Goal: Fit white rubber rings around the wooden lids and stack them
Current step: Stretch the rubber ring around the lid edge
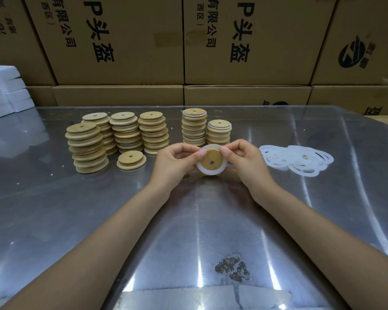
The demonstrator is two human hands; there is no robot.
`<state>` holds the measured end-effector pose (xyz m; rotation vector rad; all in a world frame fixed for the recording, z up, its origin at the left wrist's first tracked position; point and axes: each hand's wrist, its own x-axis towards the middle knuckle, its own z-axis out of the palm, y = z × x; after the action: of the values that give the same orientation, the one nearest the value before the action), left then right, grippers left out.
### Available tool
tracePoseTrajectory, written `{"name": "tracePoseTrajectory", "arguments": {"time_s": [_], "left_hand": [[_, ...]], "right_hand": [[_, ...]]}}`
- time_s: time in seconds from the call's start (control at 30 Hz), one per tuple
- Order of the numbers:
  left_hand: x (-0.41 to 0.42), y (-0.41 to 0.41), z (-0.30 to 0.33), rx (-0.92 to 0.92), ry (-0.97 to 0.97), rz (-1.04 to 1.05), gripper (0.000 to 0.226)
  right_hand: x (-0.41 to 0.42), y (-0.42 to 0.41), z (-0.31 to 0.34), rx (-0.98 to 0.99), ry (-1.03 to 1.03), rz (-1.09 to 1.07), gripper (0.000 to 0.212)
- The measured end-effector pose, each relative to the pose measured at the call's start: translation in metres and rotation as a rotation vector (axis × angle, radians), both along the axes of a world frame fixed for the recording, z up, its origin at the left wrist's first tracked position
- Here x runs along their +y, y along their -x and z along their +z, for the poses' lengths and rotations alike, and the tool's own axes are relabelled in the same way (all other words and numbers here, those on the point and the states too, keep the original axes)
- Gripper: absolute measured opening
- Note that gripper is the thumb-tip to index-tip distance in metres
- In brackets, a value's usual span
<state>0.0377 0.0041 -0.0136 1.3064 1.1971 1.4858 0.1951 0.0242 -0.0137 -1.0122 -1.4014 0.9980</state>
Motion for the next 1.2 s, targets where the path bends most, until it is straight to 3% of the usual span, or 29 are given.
{"name": "tracePoseTrajectory", "arguments": {"time_s": [0.53, 0.9, 1.07, 1.2], "left_hand": [[0.003, 0.006, 0.002, -0.145, 0.126, -0.103, 0.002], [-0.001, 0.010, 0.001, 0.093, 0.071, -0.201, 0.017], [0.000, 0.009, 0.002, 0.075, 0.033, -0.168, 0.032], [0.002, 0.008, 0.002, 0.154, -0.034, -0.156, 0.034]], "right_hand": [[0.003, 0.001, 0.000, 0.106, 0.155, 0.024, 0.015], [0.000, -0.017, 0.009, 0.023, 0.215, 0.194, 0.006], [0.000, -0.018, 0.008, -0.084, 0.235, 0.125, 0.012], [0.001, -0.016, 0.007, -0.046, 0.222, 0.108, 0.013]]}}
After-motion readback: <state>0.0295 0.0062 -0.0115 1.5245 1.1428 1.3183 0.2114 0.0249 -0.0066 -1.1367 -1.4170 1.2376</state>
